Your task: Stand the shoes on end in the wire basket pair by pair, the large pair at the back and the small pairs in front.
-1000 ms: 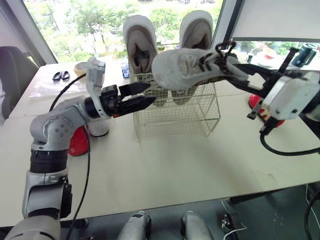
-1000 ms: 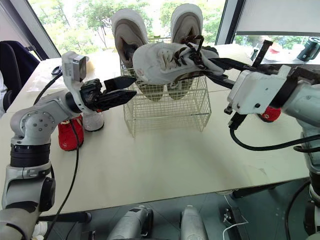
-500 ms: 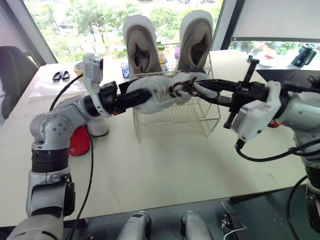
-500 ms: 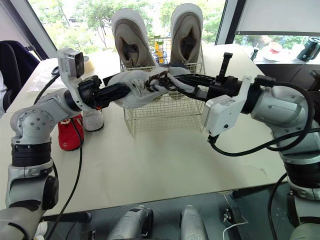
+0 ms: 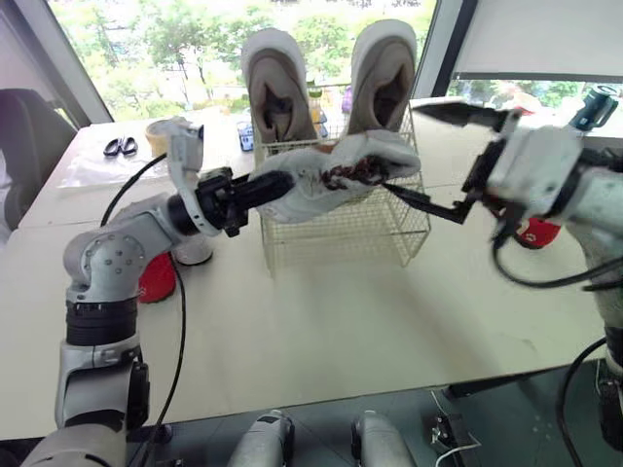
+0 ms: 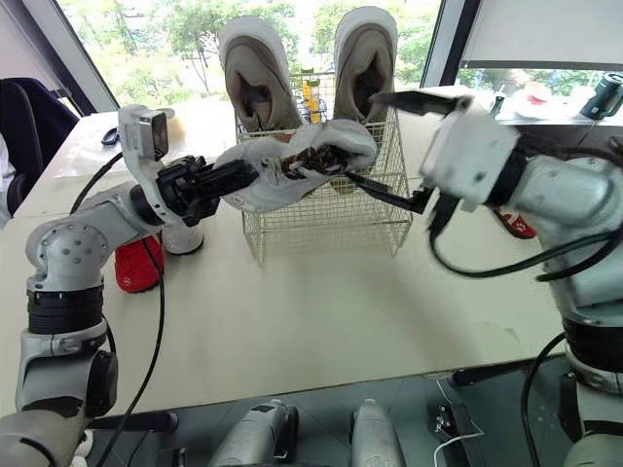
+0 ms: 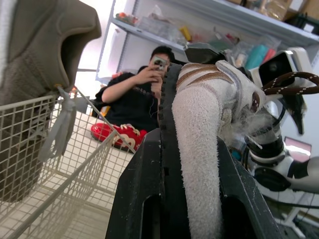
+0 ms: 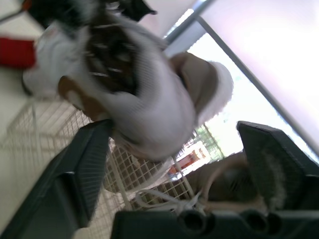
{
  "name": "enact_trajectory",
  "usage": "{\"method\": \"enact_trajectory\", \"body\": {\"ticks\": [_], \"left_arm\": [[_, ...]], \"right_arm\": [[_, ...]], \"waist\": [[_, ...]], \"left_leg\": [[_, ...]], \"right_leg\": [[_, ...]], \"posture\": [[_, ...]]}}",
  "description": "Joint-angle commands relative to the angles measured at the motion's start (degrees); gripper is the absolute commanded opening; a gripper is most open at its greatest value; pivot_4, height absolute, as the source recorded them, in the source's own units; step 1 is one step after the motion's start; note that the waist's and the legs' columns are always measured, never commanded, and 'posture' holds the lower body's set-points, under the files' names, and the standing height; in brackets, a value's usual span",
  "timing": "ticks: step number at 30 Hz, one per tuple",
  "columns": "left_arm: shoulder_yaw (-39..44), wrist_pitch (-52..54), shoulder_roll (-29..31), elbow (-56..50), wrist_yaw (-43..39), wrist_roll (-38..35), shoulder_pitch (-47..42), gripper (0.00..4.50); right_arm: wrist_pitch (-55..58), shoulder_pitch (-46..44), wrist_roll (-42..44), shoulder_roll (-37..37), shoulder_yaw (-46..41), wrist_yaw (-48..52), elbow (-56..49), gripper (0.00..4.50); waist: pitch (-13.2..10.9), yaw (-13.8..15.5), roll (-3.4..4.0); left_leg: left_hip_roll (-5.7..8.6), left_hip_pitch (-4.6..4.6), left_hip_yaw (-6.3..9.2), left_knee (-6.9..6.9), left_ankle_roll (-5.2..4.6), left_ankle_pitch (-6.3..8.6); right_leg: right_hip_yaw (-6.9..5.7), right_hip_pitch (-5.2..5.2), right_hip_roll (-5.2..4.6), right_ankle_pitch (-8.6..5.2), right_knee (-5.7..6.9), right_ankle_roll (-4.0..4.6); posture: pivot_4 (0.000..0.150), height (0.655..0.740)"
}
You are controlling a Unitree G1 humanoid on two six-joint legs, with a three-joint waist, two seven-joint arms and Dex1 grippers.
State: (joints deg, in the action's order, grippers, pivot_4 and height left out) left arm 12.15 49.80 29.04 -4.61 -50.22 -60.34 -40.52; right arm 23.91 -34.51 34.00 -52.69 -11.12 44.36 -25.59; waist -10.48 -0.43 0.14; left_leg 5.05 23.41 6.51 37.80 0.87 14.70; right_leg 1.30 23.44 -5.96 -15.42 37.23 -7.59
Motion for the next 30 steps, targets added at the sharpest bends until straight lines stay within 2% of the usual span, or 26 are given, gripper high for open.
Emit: {"method": "enact_trajectory", "body": {"ticks": [1, 5, 8, 15, 28, 30], "left_arm": [[3.69, 0.27, -0.70, -1.56, 2.29, -3.79, 0.07, 0.34], [4.38, 0.38, -2.01, -2.19, 4.06, -5.34, 0.08, 0.34], [4.53, 0.30, -3.23, -2.54, 5.32, -6.48, -0.32, 0.34], [4.05, -0.20, -5.24, -3.47, 7.41, -7.67, -0.86, 0.34], [2.98, -1.16, -7.00, -3.91, 8.87, -7.09, -0.75, 0.34], [3.01, -1.71, -7.50, -3.87, 9.56, -7.07, -0.97, 0.34]], "right_arm": [[18.18, 2.43, 24.05, 0.57, -11.47, -7.03, 0.49, 4.47], [26.51, 5.20, 44.28, 3.43, -15.42, -15.07, 3.66, 4.47], [26.55, 5.37, 50.80, 8.85, -12.66, -20.05, 3.14, 4.47], [23.12, 1.77, 49.57, 20.60, -4.97, -24.85, 2.65, 4.47], [19.32, -6.22, 46.32, 28.71, -0.31, -24.28, 5.85, 4.47], [19.55, -6.61, 45.04, 29.16, 0.80, -23.71, 6.15, 3.94]], "waist": [[0.00, 0.03, 0.00], [0.00, -0.05, 0.00], [0.00, -0.36, 0.00], [0.00, -0.33, -0.01], [0.00, -0.38, -0.01], [0.00, -0.37, -0.01]], "left_leg": [[0.00, 0.00, 0.02, 0.00, -0.03, 0.02], [0.00, 0.00, 0.02, 0.00, -0.05, 0.03], [-0.01, 0.00, 0.00, -0.01, -0.06, 0.03], [0.00, 0.00, -0.07, -0.05, -0.05, 0.03], [0.00, 0.00, -0.07, -0.06, -0.04, 0.02], [0.00, 0.00, -0.07, -0.08, -0.04, 0.02]], "right_leg": [[0.00, -0.02, -0.01, 0.00, -0.02, 0.00], [0.00, -0.03, -0.02, 0.00, -0.02, 0.01], [0.00, 0.00, 0.00, 0.00, -0.01, 0.01], [0.01, 0.07, 0.04, 0.00, 0.01, 0.00], [0.01, 0.11, 0.06, 0.01, 0.04, -0.01], [0.01, 0.12, 0.06, 0.01, 0.03, 0.00]], "posture": [[0.150, 0.7400], [0.150, 0.7400], [0.150, 0.7400], [0.150, 0.7400], [0.150, 0.7400], [0.150, 0.7400]]}}
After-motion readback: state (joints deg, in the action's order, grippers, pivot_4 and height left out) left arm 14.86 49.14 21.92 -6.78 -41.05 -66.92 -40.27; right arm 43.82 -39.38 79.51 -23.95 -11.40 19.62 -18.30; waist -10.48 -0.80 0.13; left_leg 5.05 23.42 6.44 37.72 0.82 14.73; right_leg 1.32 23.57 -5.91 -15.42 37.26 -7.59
